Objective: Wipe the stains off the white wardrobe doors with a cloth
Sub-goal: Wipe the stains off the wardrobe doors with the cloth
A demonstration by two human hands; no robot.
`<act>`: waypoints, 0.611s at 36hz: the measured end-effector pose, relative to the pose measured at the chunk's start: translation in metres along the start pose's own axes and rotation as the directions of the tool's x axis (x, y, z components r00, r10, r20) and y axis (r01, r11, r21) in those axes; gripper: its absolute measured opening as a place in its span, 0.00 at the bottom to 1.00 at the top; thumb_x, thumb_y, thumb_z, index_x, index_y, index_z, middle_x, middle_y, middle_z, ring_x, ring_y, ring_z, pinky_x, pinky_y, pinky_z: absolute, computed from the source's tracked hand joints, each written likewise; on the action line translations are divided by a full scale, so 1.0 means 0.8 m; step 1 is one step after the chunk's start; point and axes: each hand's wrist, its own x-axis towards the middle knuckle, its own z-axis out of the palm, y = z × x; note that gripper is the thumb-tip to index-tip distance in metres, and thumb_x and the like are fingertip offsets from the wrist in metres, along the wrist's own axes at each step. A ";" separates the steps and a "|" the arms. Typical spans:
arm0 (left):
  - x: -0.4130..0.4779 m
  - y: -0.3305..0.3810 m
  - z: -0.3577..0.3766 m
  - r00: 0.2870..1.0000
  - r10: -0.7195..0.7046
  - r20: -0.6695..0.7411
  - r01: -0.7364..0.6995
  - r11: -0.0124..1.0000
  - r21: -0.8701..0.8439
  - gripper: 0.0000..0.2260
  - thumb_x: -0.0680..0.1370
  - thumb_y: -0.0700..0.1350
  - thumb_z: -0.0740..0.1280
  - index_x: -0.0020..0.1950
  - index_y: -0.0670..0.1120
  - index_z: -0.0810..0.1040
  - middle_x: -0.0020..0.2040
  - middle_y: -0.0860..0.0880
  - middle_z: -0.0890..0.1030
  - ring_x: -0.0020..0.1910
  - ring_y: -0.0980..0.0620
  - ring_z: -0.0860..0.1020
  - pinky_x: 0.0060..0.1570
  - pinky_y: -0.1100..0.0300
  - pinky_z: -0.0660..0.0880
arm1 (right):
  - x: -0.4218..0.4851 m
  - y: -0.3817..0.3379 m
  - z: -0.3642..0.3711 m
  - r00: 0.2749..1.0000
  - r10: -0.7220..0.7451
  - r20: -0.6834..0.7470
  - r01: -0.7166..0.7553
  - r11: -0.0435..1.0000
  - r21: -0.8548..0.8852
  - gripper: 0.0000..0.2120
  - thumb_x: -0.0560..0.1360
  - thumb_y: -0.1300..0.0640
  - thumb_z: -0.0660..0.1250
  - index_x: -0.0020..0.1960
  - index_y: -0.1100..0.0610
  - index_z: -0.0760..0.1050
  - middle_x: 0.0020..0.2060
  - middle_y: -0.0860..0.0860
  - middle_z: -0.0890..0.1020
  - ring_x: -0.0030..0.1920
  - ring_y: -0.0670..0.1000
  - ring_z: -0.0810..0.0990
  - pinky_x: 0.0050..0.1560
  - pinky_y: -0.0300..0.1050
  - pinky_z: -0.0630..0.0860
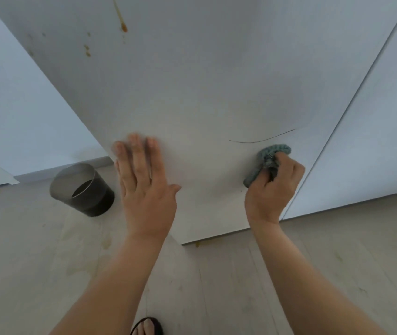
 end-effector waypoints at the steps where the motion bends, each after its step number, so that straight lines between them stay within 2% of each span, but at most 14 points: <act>1: 0.000 0.000 0.001 1.000 -0.001 0.001 0.001 1.000 0.000 0.63 0.67 0.54 0.81 0.83 0.45 0.35 0.81 0.39 0.43 0.79 0.31 0.45 0.81 0.41 0.45 | -0.002 -0.006 0.004 0.997 0.065 -0.032 -0.065 0.998 0.003 0.15 0.75 0.70 0.59 0.59 0.63 0.76 0.52 0.55 0.71 0.51 0.58 0.75 0.53 0.55 0.78; 2: -0.001 0.000 0.002 1.000 -0.003 0.004 0.003 1.000 -0.001 0.63 0.67 0.54 0.81 0.83 0.45 0.35 0.81 0.39 0.43 0.79 0.31 0.45 0.81 0.41 0.45 | -0.007 -0.016 0.009 0.998 0.063 -0.029 -0.063 0.998 0.010 0.15 0.75 0.69 0.58 0.59 0.62 0.76 0.52 0.56 0.71 0.50 0.58 0.74 0.53 0.56 0.78; 4: -0.001 -0.001 0.003 1.000 -0.009 0.004 0.009 1.000 0.001 0.63 0.67 0.55 0.81 0.83 0.46 0.35 0.81 0.39 0.44 0.80 0.32 0.44 0.81 0.42 0.45 | -0.025 -0.037 0.018 0.994 -0.090 0.058 0.087 0.995 0.047 0.15 0.75 0.68 0.59 0.58 0.58 0.75 0.51 0.60 0.73 0.50 0.60 0.75 0.55 0.53 0.77; 6: -0.001 -0.005 0.002 1.000 -0.006 0.007 0.006 1.000 0.010 0.64 0.67 0.57 0.80 0.83 0.46 0.34 0.81 0.40 0.42 0.82 0.36 0.38 0.82 0.43 0.44 | -0.045 -0.050 0.023 0.940 -0.287 0.186 0.272 0.957 0.100 0.15 0.75 0.70 0.60 0.57 0.58 0.77 0.52 0.59 0.73 0.50 0.61 0.75 0.54 0.49 0.76; 7: -0.002 -0.007 0.002 1.000 -0.005 0.007 0.005 1.000 0.015 0.63 0.67 0.58 0.80 0.83 0.46 0.34 0.82 0.41 0.40 0.82 0.39 0.34 0.82 0.43 0.44 | -0.048 -0.052 0.025 0.916 -0.339 0.214 0.320 0.940 0.118 0.15 0.75 0.71 0.60 0.56 0.60 0.79 0.53 0.58 0.73 0.49 0.61 0.75 0.53 0.49 0.76; 9: -0.003 -0.008 0.003 1.000 0.000 0.005 0.000 1.000 0.019 0.63 0.68 0.58 0.80 0.83 0.46 0.35 0.83 0.43 0.38 0.81 0.42 0.32 0.82 0.43 0.45 | -0.044 -0.052 0.027 0.940 -0.298 0.169 0.278 0.952 0.128 0.14 0.75 0.71 0.60 0.55 0.63 0.80 0.52 0.60 0.74 0.49 0.61 0.76 0.52 0.53 0.77; 12: -0.002 -0.005 0.003 1.000 -0.007 -0.001 0.007 1.000 0.014 0.63 0.67 0.56 0.81 0.83 0.47 0.35 0.83 0.43 0.41 0.82 0.38 0.38 0.82 0.44 0.45 | -0.037 -0.056 0.032 0.988 -0.148 0.041 0.142 0.982 0.125 0.15 0.73 0.73 0.60 0.56 0.63 0.78 0.50 0.63 0.75 0.49 0.62 0.76 0.51 0.55 0.78; 15: -0.003 -0.006 0.002 1.000 -0.014 -0.004 0.015 1.000 0.020 0.61 0.69 0.57 0.80 0.83 0.47 0.36 0.82 0.41 0.45 0.82 0.44 0.34 0.82 0.45 0.46 | -0.058 -0.070 0.039 0.959 -0.254 0.128 0.245 0.966 0.086 0.19 0.73 0.75 0.63 0.58 0.57 0.74 0.50 0.63 0.75 0.48 0.61 0.75 0.52 0.49 0.76; 18: -0.004 -0.010 0.002 0.999 -0.014 -0.048 0.015 1.000 0.024 0.57 0.72 0.60 0.77 0.84 0.47 0.38 0.82 0.40 0.48 0.82 0.46 0.34 0.82 0.44 0.49 | -0.074 -0.064 0.038 0.882 -0.386 0.271 0.371 0.923 0.107 0.19 0.72 0.75 0.65 0.56 0.56 0.76 0.51 0.56 0.72 0.47 0.60 0.73 0.48 0.51 0.75; 20: -0.004 -0.011 0.003 0.999 -0.015 -0.039 0.015 1.000 0.010 0.58 0.71 0.60 0.78 0.84 0.47 0.38 0.82 0.41 0.47 0.83 0.44 0.36 0.82 0.45 0.49 | -0.072 -0.053 0.037 0.901 -0.363 0.239 0.345 0.932 0.114 0.17 0.73 0.73 0.62 0.56 0.57 0.77 0.52 0.55 0.71 0.48 0.59 0.73 0.50 0.50 0.76; 22: -0.005 -0.008 0.003 1.000 -0.005 -0.016 0.005 1.000 0.004 0.60 0.69 0.58 0.79 0.84 0.47 0.38 0.82 0.40 0.48 0.83 0.38 0.42 0.82 0.43 0.50 | -0.065 -0.046 0.035 0.960 -0.235 0.153 0.223 0.970 0.092 0.17 0.74 0.71 0.60 0.58 0.56 0.74 0.53 0.60 0.74 0.51 0.58 0.73 0.55 0.47 0.76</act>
